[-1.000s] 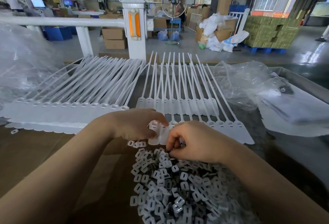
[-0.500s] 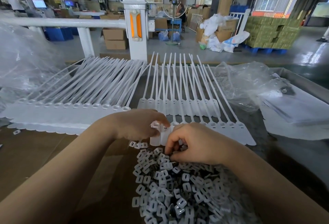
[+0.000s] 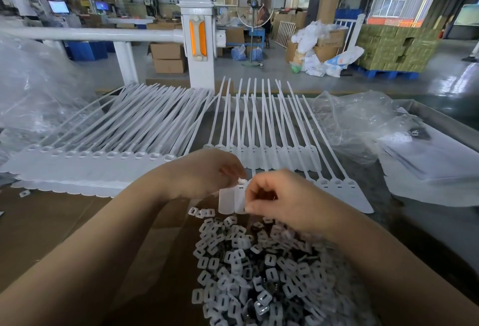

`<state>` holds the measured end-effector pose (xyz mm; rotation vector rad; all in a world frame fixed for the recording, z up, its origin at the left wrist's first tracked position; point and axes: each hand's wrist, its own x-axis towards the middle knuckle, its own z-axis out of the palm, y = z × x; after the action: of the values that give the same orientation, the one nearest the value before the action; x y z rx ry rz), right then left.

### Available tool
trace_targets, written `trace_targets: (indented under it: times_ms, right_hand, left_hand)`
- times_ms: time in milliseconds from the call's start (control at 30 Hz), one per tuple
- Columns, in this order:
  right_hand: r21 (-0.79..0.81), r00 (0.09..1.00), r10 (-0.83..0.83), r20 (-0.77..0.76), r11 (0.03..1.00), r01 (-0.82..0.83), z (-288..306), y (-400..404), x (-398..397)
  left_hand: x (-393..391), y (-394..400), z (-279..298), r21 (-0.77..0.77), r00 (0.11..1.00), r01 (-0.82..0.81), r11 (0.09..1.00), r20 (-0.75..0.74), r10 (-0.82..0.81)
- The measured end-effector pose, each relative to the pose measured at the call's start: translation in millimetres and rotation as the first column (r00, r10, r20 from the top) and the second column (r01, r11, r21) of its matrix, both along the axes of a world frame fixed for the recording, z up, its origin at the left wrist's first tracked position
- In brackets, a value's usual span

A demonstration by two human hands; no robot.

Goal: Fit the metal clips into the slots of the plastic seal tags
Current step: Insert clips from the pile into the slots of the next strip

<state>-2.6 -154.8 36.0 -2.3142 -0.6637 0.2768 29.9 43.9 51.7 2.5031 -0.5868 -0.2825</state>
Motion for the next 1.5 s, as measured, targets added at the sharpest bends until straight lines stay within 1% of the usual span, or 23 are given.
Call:
trace_targets:
  times_ms: [67,133,200,267,367,433,733,867,1067,1167,1300,1367,1433,1500]
  right_hand:
    - [0.126,0.993,-0.118,-0.001,0.985,0.117,0.5,-2.4,3.7]
    - [0.260,0.978,-0.202,-0.042,0.943,0.206,-0.2,-5.2,7.7]
    - [0.373,0.959,-0.252,-0.128,0.884,0.282,-1.1,-7.4,10.2]
    - [0.440,0.946,-0.267,-0.181,0.839,0.321,-2.0,-8.3,11.1]
    - [0.473,0.945,-0.269,-0.184,0.819,0.325,-2.3,-7.2,11.7]
    - [0.477,0.947,-0.271,-0.174,0.818,0.322,-1.8,-6.5,11.5]
    - [0.500,0.960,-0.242,-0.141,0.820,0.280,-2.6,-4.6,10.3]
    - [0.513,0.961,-0.231,-0.149,0.813,0.275,-2.9,-5.3,11.0]
    - [0.498,0.962,-0.257,-0.092,0.825,0.268,-3.2,-3.8,11.1]
    - [0.510,0.957,-0.282,-0.066,0.815,0.275,-4.5,-1.2,11.1]
    - [0.475,0.949,-0.314,0.009,0.837,0.273,-6.1,0.6,11.1]
    - [0.406,0.940,-0.335,0.060,0.868,0.284,-8.4,-1.2,12.2]
    - [0.254,0.932,-0.335,0.143,0.922,0.292,-12.2,-3.4,13.4]
    - [0.078,0.948,-0.265,0.174,0.964,0.255,-16.1,-3.7,12.7]
  left_hand:
    - [-0.2,-1.5,3.2,-0.092,1.000,-0.019,0.996,-0.024,0.017]
    - [-1.8,-3.6,5.7,-0.174,0.996,-0.027,0.984,-0.083,0.013]
    - [-3.4,-5.2,7.0,-0.233,0.991,-0.047,0.971,-0.135,0.015]
    - [-3.4,-5.5,7.2,-0.294,0.985,-0.073,0.953,-0.174,0.021]
    - [-2.6,-4.3,8.2,-0.373,0.977,-0.093,0.923,-0.211,0.013]
    - [-2.3,-3.8,8.3,-0.398,0.977,-0.101,0.912,-0.211,0.017]
    - [-5.4,-7.3,8.4,-0.385,0.980,-0.123,0.915,-0.193,0.050]
    - [-6.1,-9.1,9.1,-0.407,0.978,-0.137,0.903,-0.198,0.059]
    - [-7.1,-9.8,10.5,-0.405,0.976,-0.137,0.904,-0.209,0.054]
    - [-7.3,-10.1,11.4,-0.399,0.978,-0.132,0.907,-0.202,0.054]
    - [-7.9,-11.7,10.4,-0.394,0.980,-0.149,0.907,-0.179,0.083]
    - [-5.2,-10.5,7.9,-0.374,0.981,-0.174,0.911,-0.150,0.126]
    - [-1.2,-7.4,3.5,-0.370,0.967,-0.250,0.895,-0.146,0.209]
    - [2.1,-3.7,-2.4,-0.375,0.930,-0.360,0.854,-0.211,0.300]
